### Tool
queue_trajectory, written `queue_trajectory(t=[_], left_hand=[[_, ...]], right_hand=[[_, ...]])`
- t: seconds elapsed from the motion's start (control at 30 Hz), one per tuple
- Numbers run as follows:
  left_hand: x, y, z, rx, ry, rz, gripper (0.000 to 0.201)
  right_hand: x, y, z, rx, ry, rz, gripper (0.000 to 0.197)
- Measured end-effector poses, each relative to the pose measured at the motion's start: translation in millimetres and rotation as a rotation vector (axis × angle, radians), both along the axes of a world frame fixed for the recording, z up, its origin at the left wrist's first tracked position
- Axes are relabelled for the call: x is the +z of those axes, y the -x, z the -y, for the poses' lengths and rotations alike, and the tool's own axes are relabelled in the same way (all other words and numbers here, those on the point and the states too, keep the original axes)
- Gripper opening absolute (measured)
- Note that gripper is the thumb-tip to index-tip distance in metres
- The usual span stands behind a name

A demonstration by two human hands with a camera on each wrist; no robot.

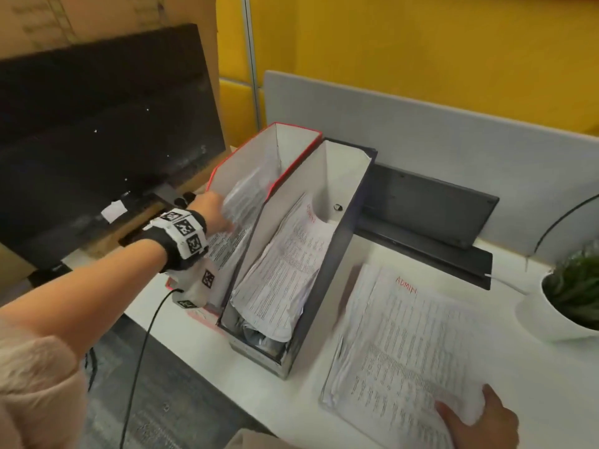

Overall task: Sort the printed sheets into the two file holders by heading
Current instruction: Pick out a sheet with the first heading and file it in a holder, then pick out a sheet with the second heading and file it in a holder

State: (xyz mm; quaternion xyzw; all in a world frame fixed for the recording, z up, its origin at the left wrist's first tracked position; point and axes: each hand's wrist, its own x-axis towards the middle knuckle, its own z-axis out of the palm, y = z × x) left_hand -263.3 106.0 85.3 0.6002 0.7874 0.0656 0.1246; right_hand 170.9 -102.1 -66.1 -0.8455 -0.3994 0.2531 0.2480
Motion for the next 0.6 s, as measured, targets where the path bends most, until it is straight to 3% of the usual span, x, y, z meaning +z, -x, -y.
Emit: queue_trajectory(t=[0.1, 0.23, 0.37, 0.47, 0.6], left_hand=[[-13, -12, -7, -0.077, 0.121, -0.063, 0.036], [-22, -19, -12, -0.131, 0.217, -0.156, 0.039], [-23, -15, -14, -0.091, 0.275, -0.182, 0.051], [-15, -16, -12, -0.052, 0.179, -0.162, 0.041], [21, -29, -4, 0.012, -0.158, 0.127, 0.034]], right_hand=[[-19, -2, -2, -0.007, 0.095, 0.098, 0.085], [-50, -10, 0, 0.056, -0.004, 0.177, 0.055], [-55, -20, -2, -0.064, 0.126, 0.094, 0.1], [-42, -16, -5, -0.053, 0.143, 0.096, 0.107], [-28, -16, -7, -0.056, 0.162, 0.04, 0.109]])
